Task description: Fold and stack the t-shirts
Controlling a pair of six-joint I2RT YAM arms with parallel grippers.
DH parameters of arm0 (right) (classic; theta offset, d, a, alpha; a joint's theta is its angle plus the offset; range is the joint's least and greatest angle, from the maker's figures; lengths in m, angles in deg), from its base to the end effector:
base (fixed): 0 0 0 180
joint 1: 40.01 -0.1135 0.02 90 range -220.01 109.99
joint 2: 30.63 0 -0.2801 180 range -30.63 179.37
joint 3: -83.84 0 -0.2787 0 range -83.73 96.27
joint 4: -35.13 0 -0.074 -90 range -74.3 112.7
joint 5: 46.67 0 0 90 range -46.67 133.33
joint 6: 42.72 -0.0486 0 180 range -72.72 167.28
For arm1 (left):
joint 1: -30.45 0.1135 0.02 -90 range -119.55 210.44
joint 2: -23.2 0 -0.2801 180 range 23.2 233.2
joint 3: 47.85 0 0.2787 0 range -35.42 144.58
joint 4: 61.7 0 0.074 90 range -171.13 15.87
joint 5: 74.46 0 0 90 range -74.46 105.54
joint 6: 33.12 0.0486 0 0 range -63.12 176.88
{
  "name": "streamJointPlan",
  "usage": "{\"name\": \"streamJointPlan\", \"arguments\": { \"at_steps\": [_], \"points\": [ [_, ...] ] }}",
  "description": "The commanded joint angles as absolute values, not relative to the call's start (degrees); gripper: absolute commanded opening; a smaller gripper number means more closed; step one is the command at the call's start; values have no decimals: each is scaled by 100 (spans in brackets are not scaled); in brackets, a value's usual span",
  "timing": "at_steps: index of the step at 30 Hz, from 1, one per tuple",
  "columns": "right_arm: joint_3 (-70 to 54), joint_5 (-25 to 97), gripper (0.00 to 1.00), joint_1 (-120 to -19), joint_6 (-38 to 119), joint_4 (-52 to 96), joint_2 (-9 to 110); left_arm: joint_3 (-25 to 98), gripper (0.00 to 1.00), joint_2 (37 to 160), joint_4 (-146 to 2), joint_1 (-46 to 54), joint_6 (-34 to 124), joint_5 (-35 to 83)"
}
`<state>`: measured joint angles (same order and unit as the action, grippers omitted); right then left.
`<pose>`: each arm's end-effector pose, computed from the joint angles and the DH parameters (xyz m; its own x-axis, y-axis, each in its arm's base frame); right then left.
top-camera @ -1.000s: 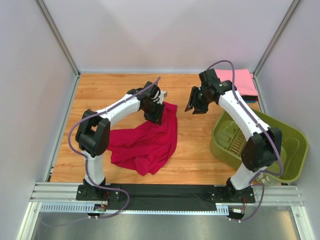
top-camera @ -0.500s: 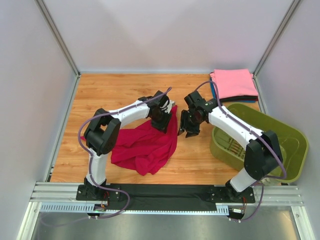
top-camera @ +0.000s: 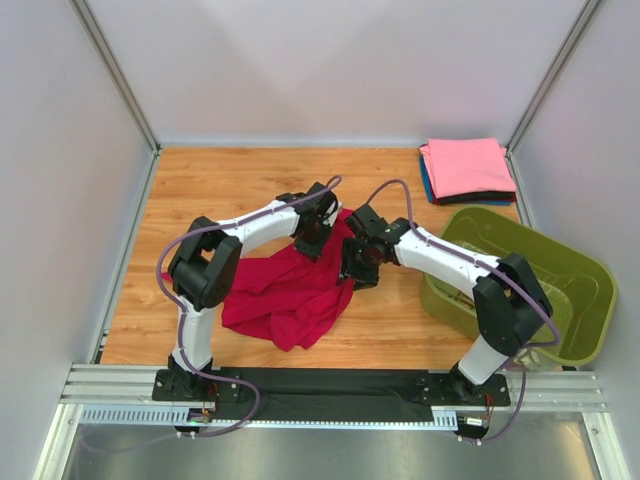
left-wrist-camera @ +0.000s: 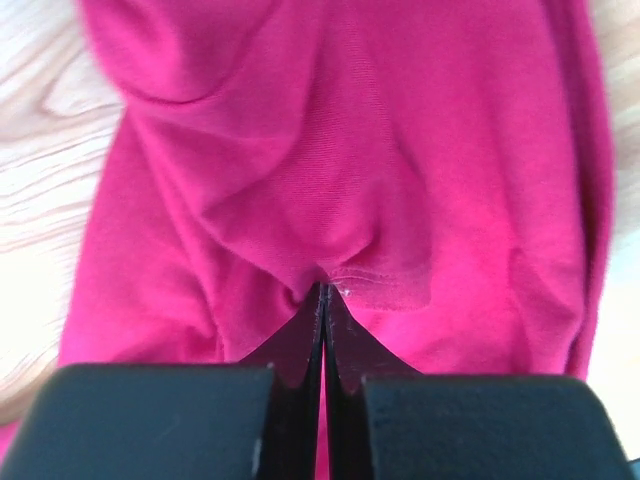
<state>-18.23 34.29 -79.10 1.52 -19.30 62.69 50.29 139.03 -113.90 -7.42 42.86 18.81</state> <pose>0.2645 0.2247 0.2047 -0.9845 0.1118 -0.1350 0.0581 0.9349 0.3500 0.3533 -0.2782 0.1659 -0.8714 0.3713 -0.3206 0.4301 0.8926 -0.1353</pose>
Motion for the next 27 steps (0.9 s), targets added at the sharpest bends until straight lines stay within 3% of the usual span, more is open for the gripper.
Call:
{"name": "streamJointPlan", "arguments": {
  "at_steps": [1,6,10,12,14,17,20,21,22,27],
  "points": [
    [-1711,3691,49,-8105,-334,-1641,6516,5247,0,13597,-11579,-603,4115,1581],
    [-1948,3839,43,-8290,-589,-1597,6719,5221,0,13272,-11676,-199,3939,1563],
    [-2141,3920,20,-8316,-730,-1703,6764,5221,0,13087,-11702,-41,3991,1380],
    [-2237,3963,15,-8325,-765,-1694,6694,5265,0,13000,-11746,3,4000,1326],
    [-2308,4068,2,-8316,-661,-1764,6553,5361,0,12955,-11886,108,3983,1264],
    [-2185,4515,0,-8316,-458,-2133,6447,5467,0,12859,-12027,284,4000,1263],
    [-2246,4509,0,-8316,-335,-2142,6324,5450,1,12727,-11748,294,4307,2175],
    [-2290,4465,0,-8325,-335,-2090,6246,5328,17,12700,-11599,276,4491,2839],
    [-2317,4430,0,-8316,-370,-2011,6201,5300,26,12683,-11484,250,4527,2950],
    [-2361,4447,0,-8343,-388,-1993,6061,5440,39,13060,-11483,-268,4870,2917]
  ]
}}
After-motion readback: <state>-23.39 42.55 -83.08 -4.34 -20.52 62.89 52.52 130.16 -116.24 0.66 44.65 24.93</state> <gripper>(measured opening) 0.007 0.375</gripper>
